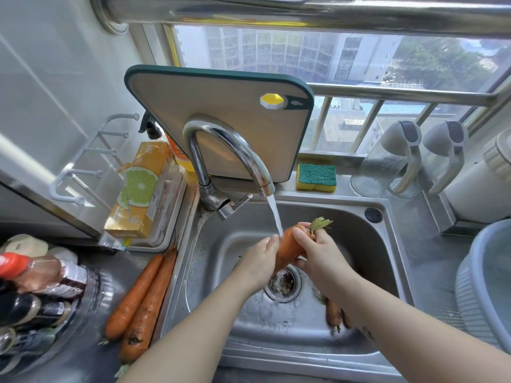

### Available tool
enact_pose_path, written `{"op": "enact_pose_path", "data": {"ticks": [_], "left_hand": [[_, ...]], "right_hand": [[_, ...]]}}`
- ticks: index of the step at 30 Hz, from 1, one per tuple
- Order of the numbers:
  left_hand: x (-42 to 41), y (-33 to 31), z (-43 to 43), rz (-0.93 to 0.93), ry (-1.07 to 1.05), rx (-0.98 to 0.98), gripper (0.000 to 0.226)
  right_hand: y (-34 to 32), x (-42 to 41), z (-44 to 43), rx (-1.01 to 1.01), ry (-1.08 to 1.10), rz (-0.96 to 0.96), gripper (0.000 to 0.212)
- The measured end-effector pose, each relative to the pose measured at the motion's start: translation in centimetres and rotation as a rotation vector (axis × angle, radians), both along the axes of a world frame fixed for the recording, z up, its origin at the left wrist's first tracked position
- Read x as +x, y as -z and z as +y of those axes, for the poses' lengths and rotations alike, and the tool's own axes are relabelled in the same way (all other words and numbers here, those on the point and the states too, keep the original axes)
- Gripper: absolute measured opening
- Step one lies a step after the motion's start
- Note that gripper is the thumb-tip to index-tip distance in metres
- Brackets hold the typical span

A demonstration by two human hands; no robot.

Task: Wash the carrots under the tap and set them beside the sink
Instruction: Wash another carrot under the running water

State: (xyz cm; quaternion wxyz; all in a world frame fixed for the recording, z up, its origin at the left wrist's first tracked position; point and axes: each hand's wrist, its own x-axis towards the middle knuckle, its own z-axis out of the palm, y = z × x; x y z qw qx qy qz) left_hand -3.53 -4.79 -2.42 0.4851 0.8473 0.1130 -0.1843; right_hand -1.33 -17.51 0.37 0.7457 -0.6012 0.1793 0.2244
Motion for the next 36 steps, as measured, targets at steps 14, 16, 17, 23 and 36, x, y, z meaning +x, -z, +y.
{"op": "enact_pose_path", "data": {"ticks": [14, 16, 17, 23, 36], "left_hand": [[-0.2, -1.5, 3.8, -0.055, 0.364, 0.464, 0.041], [-0.3, -1.7, 3.6, -0.058, 0.368, 0.476, 0.042], [-0.3, -1.7, 3.6, -0.050, 0.370, 0.481, 0.042], [-0.6, -1.6, 3.7, 0.050, 0.341, 0.396, 0.039], [-1.1, -0.5, 3.6, 0.162, 0.366, 0.309, 0.025]], "right_hand": [[-1.0, 3.9, -4.1, -0.747, -0.782, -0.351, 0.063], [-1.2, 3.9, -3.3, -0.662, -0.808, -0.217, 0.046], [-1.2, 3.9, -3.0, -0.644, -0.787, -0.165, 0.041], [-0.1, 4.0, -1.6, -0.543, -0.684, -0.007, 0.022], [2.1, 3.2, -1.2, -0.513, -0.602, 0.187, 0.015]]}}
